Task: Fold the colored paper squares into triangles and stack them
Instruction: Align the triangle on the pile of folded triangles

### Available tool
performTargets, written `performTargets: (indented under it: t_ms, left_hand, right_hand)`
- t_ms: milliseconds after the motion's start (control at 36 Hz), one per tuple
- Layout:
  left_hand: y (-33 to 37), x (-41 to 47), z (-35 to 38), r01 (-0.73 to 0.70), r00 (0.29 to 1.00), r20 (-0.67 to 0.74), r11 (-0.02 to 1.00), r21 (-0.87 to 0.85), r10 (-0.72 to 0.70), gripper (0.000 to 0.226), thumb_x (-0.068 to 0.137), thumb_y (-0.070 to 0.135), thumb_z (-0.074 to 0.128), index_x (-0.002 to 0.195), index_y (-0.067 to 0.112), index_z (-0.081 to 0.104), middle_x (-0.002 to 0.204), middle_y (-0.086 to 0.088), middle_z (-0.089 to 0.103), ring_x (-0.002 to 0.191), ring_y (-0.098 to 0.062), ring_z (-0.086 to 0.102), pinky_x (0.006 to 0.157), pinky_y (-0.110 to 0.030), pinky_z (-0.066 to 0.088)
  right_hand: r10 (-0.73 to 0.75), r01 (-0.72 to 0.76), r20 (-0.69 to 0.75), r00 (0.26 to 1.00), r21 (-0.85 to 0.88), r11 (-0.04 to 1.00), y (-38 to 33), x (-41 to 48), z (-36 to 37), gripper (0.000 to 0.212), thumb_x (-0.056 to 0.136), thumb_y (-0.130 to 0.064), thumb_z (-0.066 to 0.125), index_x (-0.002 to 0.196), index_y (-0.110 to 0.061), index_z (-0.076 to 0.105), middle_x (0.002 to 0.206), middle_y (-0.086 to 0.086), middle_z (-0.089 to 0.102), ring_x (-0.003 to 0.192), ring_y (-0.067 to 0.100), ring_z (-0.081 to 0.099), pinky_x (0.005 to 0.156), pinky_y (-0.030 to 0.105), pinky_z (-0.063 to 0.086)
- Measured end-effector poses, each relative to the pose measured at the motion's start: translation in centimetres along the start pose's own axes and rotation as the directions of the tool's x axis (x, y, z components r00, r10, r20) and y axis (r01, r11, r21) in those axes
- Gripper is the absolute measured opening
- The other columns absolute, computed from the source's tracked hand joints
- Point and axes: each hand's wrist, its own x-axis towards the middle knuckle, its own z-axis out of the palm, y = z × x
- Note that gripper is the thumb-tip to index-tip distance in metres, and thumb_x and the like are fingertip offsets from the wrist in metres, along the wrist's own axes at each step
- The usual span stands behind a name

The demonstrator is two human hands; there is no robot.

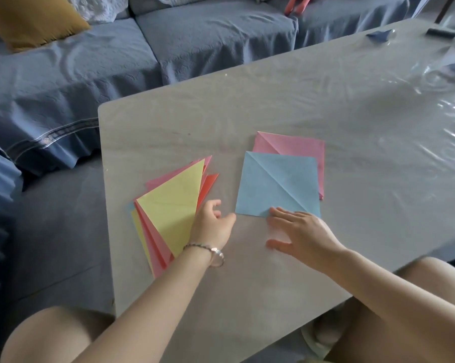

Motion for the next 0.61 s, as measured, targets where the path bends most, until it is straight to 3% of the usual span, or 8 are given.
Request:
performTargets:
  t_ms: [56,111,250,306,361,417,500,611]
  left_hand:
    - [0.7,0.8,0.6,0.041,0.999,-0.001,0.999,-0.025,-0.041,0.056,0.072,0.031,0.062,0.125,0.021,0.047,0.11,0.0,0.059,0.097,-0.024,0.062,0.091,-0.038,0.049]
    - [1.2,1.6,1.1,0.08,0.997,-0.003,0.996,-0.046,-0.081,0.068,0.057,0.038,0.058,0.123,0.024,0.049,0.103,0.0,0.064,0.095,-0.021,0.063,0.088,-0.039,0.051]
    - [2.8,2.7,2.4,0.122,0.992,0.027,0.984,-0.13,-0.12,0.056,0.077,0.018,0.061,0.131,0.013,0.043,0.107,-0.008,0.064,0.102,-0.025,0.061,0.091,-0.033,0.049]
    - [3.3,2.9,2.8,0.126,0.992,0.037,0.987,-0.096,-0.123,0.056,0.078,0.018,0.06,0.13,0.009,0.044,0.112,-0.01,0.062,0.1,-0.027,0.06,0.081,-0.029,0.046]
    - [3.8,3.0,2.9,0.131,0.99,0.068,0.989,-0.075,-0.126,0.046,0.077,0.02,0.062,0.118,0.003,0.053,0.097,-0.007,0.06,0.08,-0.026,0.056,0.059,-0.025,0.04]
    - [4.4,2.9,2.9,0.149,0.986,0.086,0.988,-0.034,-0.146,0.031,0.077,0.023,0.064,0.099,0.003,0.057,0.082,-0.005,0.054,0.064,-0.021,0.046,0.049,-0.024,0.03]
    - [4.9,3.0,3.0,0.126,0.988,0.088,0.991,0.033,-0.129,0.023,0.078,0.021,0.065,0.076,0.008,0.046,0.063,-0.001,0.039,0.052,-0.017,0.035,0.048,-0.024,0.027]
    - [5.4,2.6,2.9,0.093,0.991,0.096,0.994,0.059,-0.098,0.021,0.077,0.02,0.064,0.075,0.008,0.048,0.064,-0.003,0.041,0.053,-0.018,0.035,0.05,-0.024,0.027]
  right_hand:
    - [0.032,-0.032,0.02,0.999,-0.014,0.999,-0.3,0.0,-0.3,0.05,0.087,-0.05,0.055,0.123,-0.017,0.056,0.138,-0.008,0.048,0.118,0.018,0.053,0.094,0.034,0.043]
    - [0.045,-0.045,0.026,0.999,-0.008,0.999,-0.5,-0.1,-0.3,0.048,0.09,-0.049,0.049,0.128,-0.02,0.052,0.144,-0.012,0.04,0.125,0.014,0.045,0.099,0.03,0.037]
    - [0.065,-0.064,-0.002,0.998,0.033,0.997,-0.4,0.0,-0.1,0.041,0.09,-0.045,0.051,0.122,-0.019,0.057,0.136,-0.01,0.049,0.122,0.013,0.047,0.095,0.03,0.04]
    - [0.072,-0.072,-0.007,0.997,0.04,0.997,-0.3,0.0,-0.2,0.039,0.089,-0.044,0.053,0.119,-0.019,0.057,0.128,-0.009,0.054,0.116,0.016,0.052,0.091,0.032,0.042]
    - [0.064,-0.064,-0.012,0.998,0.054,0.997,-0.4,-0.1,-0.2,0.038,0.09,-0.042,0.054,0.119,-0.019,0.056,0.124,-0.01,0.056,0.114,0.016,0.053,0.089,0.03,0.042]
    - [0.066,-0.063,-0.026,0.998,0.085,0.994,-0.6,-0.1,-0.2,0.039,0.09,-0.041,0.054,0.123,-0.021,0.054,0.129,-0.013,0.053,0.119,0.013,0.049,0.092,0.026,0.039]
    - [0.105,-0.098,-0.043,0.994,0.136,0.986,-0.7,-0.1,-0.3,0.047,0.089,-0.042,0.055,0.133,-0.027,0.046,0.138,-0.017,0.046,0.127,0.009,0.043,0.096,0.021,0.031]
    - [0.187,-0.162,-0.125,0.974,0.185,0.969,-0.9,0.1,0.2,0.062,0.084,-0.033,0.066,0.139,-0.019,0.04,0.135,-0.002,0.049,0.122,0.022,0.047,0.1,0.029,0.032]
